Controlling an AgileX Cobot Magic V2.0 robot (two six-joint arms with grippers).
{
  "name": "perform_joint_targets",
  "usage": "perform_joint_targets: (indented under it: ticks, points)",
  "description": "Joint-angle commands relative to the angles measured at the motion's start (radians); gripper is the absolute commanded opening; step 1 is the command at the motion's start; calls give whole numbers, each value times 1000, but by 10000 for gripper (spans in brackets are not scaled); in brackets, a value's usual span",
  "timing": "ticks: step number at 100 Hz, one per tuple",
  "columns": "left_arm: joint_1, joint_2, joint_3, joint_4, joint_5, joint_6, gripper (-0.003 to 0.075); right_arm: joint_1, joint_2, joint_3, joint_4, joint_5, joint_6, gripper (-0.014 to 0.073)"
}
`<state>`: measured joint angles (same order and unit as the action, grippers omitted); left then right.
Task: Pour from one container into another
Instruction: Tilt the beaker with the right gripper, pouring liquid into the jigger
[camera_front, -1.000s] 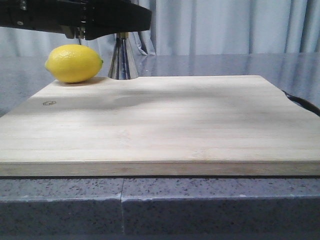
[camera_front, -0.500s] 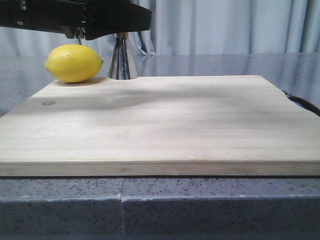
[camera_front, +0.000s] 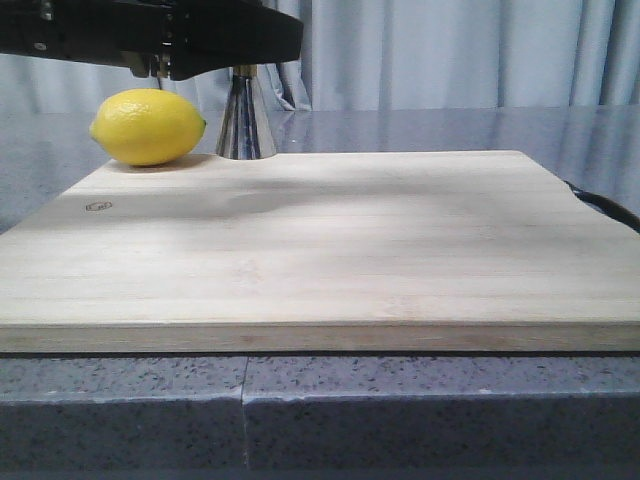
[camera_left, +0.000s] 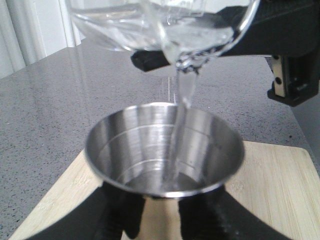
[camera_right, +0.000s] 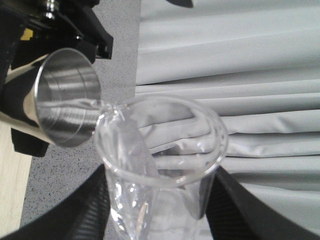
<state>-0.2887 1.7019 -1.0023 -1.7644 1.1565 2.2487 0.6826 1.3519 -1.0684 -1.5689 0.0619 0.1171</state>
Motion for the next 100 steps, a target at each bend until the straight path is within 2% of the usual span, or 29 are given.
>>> perform_joint_targets:
  ticks: [1, 100]
  points:
    - [-9, -50, -30, -85, 101, -10, 249, 3, -38, -40, -23, 2, -2, 309]
    - [-9, -50, -30, -85, 101, -10, 249, 3, -38, -40, -102, 36, -2, 309]
